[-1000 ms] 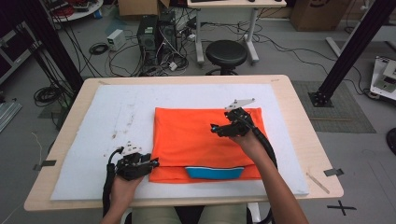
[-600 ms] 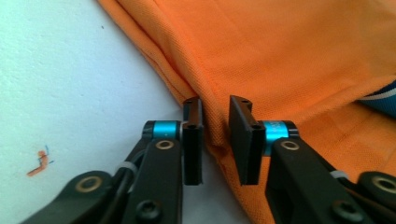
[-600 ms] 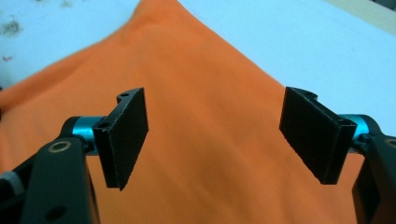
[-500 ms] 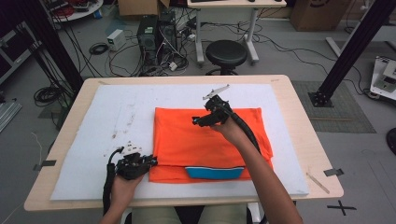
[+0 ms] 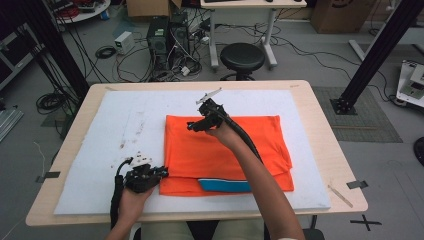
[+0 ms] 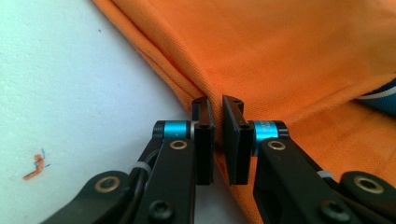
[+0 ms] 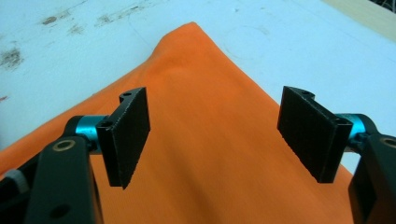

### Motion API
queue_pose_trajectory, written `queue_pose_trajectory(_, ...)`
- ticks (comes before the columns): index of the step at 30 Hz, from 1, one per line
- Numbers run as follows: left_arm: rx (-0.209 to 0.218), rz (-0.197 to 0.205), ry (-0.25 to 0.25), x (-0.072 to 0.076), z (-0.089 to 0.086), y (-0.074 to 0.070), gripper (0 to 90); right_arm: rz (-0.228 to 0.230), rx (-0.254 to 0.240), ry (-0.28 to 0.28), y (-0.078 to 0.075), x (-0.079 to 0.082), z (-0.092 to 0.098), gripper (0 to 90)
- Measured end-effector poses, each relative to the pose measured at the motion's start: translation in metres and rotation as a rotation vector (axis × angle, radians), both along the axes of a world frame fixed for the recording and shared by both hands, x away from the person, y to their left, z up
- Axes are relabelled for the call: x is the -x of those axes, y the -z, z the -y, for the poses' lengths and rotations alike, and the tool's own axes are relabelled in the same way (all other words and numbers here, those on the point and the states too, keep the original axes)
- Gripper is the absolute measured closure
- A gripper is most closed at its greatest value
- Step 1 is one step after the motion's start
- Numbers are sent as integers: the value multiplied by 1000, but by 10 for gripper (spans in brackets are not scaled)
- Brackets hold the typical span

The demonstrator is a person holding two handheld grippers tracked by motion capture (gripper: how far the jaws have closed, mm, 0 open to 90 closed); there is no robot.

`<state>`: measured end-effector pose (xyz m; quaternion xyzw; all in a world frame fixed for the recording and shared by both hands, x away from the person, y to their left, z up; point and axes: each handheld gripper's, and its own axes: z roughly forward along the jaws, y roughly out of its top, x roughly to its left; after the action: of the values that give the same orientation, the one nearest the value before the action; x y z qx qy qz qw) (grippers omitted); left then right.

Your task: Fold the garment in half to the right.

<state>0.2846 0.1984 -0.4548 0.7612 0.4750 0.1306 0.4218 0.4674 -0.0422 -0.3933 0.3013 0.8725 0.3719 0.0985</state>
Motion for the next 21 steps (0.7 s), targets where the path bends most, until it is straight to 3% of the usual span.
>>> queue_pose_trajectory(4, 21, -18, -5, -1, -1, 0, 838, -10, 5, -9, 7, -5, -14, 258)
queue_pose_trajectory(12, 17, -17, 0, -1, -2, 0, 838, -31, 34, -27, 16, -17, -45, 284)
queue_pose_trajectory(21, 20, -18, 3, -2, -3, 0, 836, -69, 28, -31, 31, -29, -71, 306)
